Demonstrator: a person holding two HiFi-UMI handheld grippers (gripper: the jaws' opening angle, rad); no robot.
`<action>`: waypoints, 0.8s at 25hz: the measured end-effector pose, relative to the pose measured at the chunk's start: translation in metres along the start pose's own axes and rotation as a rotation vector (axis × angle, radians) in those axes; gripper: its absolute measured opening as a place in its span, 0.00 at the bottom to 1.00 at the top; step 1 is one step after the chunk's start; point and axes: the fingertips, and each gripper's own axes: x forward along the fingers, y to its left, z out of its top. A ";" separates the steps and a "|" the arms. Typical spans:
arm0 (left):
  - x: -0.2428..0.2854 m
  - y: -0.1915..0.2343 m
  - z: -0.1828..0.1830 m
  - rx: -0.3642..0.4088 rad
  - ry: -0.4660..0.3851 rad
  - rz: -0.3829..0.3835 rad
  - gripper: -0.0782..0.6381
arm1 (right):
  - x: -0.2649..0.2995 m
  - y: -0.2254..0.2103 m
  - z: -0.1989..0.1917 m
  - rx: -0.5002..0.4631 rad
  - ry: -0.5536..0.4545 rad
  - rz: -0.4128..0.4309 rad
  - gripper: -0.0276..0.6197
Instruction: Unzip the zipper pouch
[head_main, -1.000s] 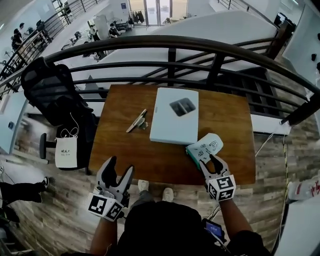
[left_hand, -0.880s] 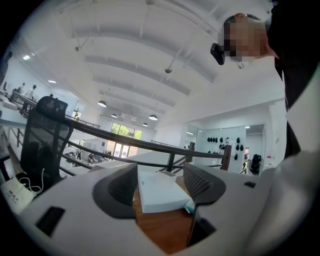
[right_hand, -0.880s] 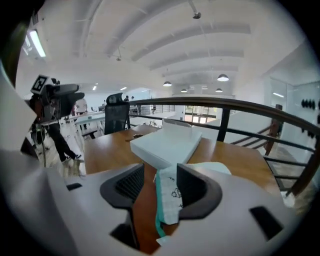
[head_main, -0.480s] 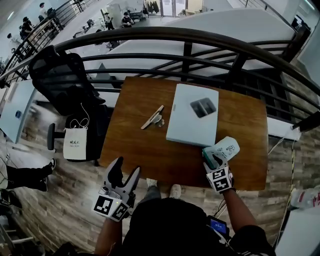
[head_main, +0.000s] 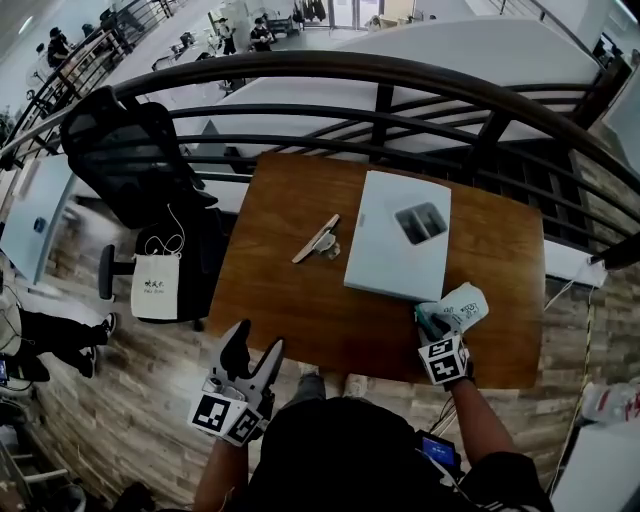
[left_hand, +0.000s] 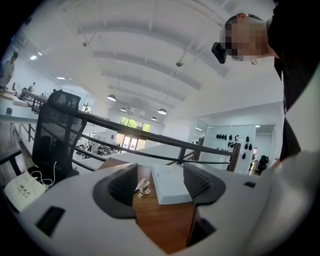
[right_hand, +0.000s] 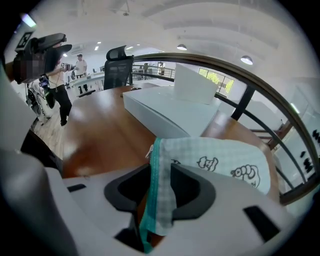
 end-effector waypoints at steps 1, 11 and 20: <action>0.002 0.001 0.000 -0.002 0.000 -0.006 0.52 | 0.002 0.001 0.000 0.001 0.009 0.009 0.23; 0.027 0.005 0.002 -0.006 0.006 -0.105 0.52 | -0.028 0.001 0.013 0.115 -0.013 0.038 0.09; 0.068 -0.028 0.006 0.013 0.036 -0.314 0.52 | -0.104 0.008 0.064 0.258 -0.129 0.218 0.09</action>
